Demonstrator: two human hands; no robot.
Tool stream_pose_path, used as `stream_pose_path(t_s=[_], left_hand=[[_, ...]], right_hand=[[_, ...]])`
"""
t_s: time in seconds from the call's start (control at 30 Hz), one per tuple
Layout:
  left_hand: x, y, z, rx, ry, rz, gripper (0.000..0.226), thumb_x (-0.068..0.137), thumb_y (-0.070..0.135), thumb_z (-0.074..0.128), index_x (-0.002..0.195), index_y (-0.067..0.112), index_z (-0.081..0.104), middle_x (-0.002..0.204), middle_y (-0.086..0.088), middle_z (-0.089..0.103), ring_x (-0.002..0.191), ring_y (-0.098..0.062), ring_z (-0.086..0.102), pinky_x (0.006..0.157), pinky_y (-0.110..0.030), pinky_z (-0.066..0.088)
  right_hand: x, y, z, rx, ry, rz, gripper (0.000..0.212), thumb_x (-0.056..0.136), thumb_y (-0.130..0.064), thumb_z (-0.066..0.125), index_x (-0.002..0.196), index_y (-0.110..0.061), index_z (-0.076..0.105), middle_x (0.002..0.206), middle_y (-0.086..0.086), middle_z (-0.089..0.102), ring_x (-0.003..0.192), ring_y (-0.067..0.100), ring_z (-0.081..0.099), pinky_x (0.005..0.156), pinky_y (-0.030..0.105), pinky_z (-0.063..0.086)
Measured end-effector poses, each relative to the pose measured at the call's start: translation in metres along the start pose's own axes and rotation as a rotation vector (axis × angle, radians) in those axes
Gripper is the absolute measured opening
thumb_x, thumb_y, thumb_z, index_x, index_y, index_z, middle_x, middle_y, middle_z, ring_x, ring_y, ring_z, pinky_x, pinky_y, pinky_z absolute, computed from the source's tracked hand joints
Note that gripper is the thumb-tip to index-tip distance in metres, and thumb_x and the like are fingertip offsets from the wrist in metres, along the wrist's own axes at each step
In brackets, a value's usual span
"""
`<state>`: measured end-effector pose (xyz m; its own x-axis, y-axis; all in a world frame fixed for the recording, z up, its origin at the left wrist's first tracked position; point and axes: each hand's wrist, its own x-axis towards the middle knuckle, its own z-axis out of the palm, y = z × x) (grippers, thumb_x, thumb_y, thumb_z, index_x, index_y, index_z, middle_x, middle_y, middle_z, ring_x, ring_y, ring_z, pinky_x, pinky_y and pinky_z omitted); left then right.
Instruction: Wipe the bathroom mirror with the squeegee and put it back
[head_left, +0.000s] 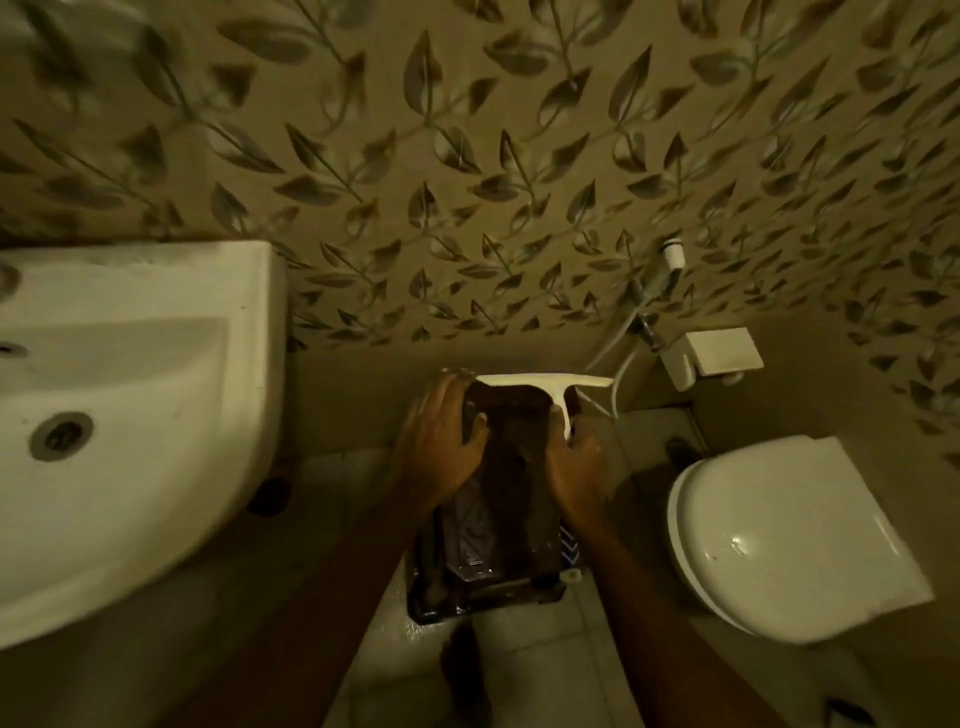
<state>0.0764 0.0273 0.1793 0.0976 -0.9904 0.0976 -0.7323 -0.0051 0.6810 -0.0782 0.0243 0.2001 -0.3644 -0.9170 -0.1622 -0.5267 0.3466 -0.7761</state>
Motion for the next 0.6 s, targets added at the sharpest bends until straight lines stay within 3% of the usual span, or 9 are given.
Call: stream_pose_path(t_s=[0.13,0.3,0.43,0.6], left_hand=[[0.024,-0.036,0.064,-0.001,-0.015,-0.066,0.053,0.088,0.041,0.039,0.132,0.014,0.05,0.137,-0.008,0.051,0.132,-0.025,0.044,0.107,-0.045,0.039],[0.035,-0.076,0.118,0.049,-0.044,-0.101,0.049,0.096,0.04,0.029,0.129,0.013,0.052,0.134,-0.008,0.055,0.13,-0.023,0.046,0.103,-0.042,0.042],[0.032,-0.091,0.144,0.037,-0.062,-0.143,0.053,0.095,0.041,0.026,0.131,0.009,0.05,0.137,-0.01,0.051,0.134,-0.024,0.041,0.107,-0.037,0.036],[0.026,-0.087,0.154,0.03,-0.059,-0.156,0.054,0.095,0.041,0.027,0.132,0.007,0.048,0.139,-0.011,0.05,0.133,-0.025,0.042,0.107,-0.038,0.037]], right_hand=[[0.047,0.05,0.047,-0.082,-0.066,0.056,0.041,0.099,-0.043,0.042,0.099,-0.006,0.06,0.094,0.015,0.065,0.094,0.035,0.061,0.073,0.031,0.039],[0.091,0.102,0.1,-0.149,-0.17,0.116,0.045,0.1,-0.043,0.04,0.096,-0.003,0.059,0.082,0.008,0.059,0.085,0.03,0.063,0.069,0.034,0.045],[0.109,0.125,0.123,-0.206,-0.22,0.09,0.049,0.101,-0.042,0.039,0.11,0.001,0.059,0.096,0.02,0.066,0.093,0.036,0.063,0.072,0.029,0.038],[0.117,0.134,0.125,-0.233,-0.29,0.033,0.052,0.101,-0.044,0.037,0.114,0.0,0.06,0.107,0.023,0.067,0.102,0.038,0.062,0.085,0.038,0.046]])
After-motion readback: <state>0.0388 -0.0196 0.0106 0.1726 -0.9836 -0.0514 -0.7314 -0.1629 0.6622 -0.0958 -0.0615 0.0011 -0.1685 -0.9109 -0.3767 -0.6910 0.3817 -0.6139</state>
